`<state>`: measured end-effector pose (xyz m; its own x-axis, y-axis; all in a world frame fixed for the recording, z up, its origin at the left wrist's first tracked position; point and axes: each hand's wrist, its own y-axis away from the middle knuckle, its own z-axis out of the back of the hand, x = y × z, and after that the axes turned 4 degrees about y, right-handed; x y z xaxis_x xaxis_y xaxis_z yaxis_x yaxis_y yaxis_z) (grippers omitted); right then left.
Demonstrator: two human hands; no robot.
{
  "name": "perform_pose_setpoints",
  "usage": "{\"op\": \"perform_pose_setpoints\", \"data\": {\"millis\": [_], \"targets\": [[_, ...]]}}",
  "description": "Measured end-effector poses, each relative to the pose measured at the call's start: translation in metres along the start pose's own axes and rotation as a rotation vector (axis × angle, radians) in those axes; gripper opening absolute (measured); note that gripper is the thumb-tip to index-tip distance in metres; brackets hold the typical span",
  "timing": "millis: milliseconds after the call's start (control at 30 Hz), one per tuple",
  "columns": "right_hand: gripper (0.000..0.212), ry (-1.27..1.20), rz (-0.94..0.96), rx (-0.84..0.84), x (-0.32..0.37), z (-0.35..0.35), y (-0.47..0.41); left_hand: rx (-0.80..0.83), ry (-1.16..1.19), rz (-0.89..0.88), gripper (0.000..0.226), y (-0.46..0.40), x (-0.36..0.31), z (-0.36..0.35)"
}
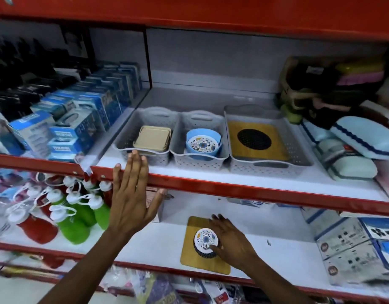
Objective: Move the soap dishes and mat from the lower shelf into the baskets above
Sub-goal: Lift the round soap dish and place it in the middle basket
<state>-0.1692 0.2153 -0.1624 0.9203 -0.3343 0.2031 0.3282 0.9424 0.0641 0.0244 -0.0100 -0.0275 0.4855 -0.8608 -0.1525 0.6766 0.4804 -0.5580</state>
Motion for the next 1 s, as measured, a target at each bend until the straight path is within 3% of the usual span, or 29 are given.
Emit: {"op": "perform_pose_setpoints", "data": {"millis": [100, 300, 600, 800, 1000], "targets": [[0.089, -0.095, -0.209, 0.16, 0.0, -0.023, -0.01, 0.007, -0.009, -0.008, 0.081, 0.001, 0.0, 0.001], [0.098, -0.041, -0.249, 0.228, 0.005, -0.042, -0.027, 0.041, -0.02, 0.004, 0.081, 0.0, 0.0, 0.003], [0.106, -0.076, -0.244, 0.199, 0.0, -0.056, -0.035, 0.05, 0.008, 0.014, 0.08, 0.0, -0.002, 0.006], [0.089, -0.197, -0.269, 0.066, -0.001, -0.045, -0.027, 0.057, 0.009, 0.013, 0.081, 0.0, -0.002, 0.007], [0.106, -0.21, -0.354, 0.059, -0.005, -0.047, -0.032, 0.068, 0.028, 0.022, 0.081, 0.0, -0.004, 0.008]]}}
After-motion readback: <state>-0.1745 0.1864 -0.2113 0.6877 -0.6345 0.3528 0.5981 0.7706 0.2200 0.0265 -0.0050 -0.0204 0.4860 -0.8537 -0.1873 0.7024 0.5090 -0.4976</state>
